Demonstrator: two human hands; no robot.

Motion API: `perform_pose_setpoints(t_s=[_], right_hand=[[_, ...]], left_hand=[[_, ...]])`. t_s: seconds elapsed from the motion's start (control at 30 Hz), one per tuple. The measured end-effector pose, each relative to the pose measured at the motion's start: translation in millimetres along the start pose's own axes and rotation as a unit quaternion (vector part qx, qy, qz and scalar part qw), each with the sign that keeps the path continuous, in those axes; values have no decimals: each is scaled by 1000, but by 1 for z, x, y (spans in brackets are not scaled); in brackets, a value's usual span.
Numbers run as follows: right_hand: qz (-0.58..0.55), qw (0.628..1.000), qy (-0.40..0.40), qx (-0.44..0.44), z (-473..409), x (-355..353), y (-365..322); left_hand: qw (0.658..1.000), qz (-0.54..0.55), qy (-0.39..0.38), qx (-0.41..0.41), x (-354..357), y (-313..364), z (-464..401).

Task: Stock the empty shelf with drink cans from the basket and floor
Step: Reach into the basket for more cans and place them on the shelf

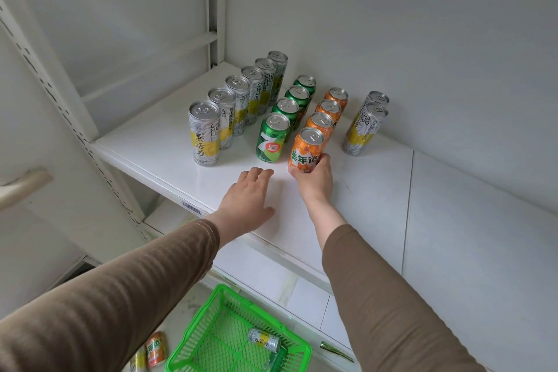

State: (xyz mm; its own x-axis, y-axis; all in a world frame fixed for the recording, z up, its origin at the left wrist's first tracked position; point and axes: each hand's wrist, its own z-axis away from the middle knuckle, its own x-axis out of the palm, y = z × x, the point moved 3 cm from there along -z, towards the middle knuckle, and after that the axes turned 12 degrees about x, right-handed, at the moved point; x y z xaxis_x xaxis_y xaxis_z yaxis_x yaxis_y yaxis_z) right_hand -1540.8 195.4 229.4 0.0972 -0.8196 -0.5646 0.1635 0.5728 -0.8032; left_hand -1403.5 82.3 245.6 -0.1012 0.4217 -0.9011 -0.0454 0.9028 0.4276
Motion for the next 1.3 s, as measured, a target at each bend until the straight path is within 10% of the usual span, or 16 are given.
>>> perform_pose_setpoints(t_s=[0.6, 0.83, 1.07, 1.3], right_hand=[[-31, 999, -24, 30, 15, -9, 17], [140, 951, 28, -275, 155, -21, 73], [318, 866, -22, -386, 234, 9, 185], [306, 906, -161, -245, 203, 72, 373]], left_hand=[[999, -2, 46, -11, 19, 3, 69], [985, -18, 171, 13, 47, 4, 141], [994, 5, 86, -64, 157, -26, 231], [988, 55, -34, -143, 331, -53, 299]])
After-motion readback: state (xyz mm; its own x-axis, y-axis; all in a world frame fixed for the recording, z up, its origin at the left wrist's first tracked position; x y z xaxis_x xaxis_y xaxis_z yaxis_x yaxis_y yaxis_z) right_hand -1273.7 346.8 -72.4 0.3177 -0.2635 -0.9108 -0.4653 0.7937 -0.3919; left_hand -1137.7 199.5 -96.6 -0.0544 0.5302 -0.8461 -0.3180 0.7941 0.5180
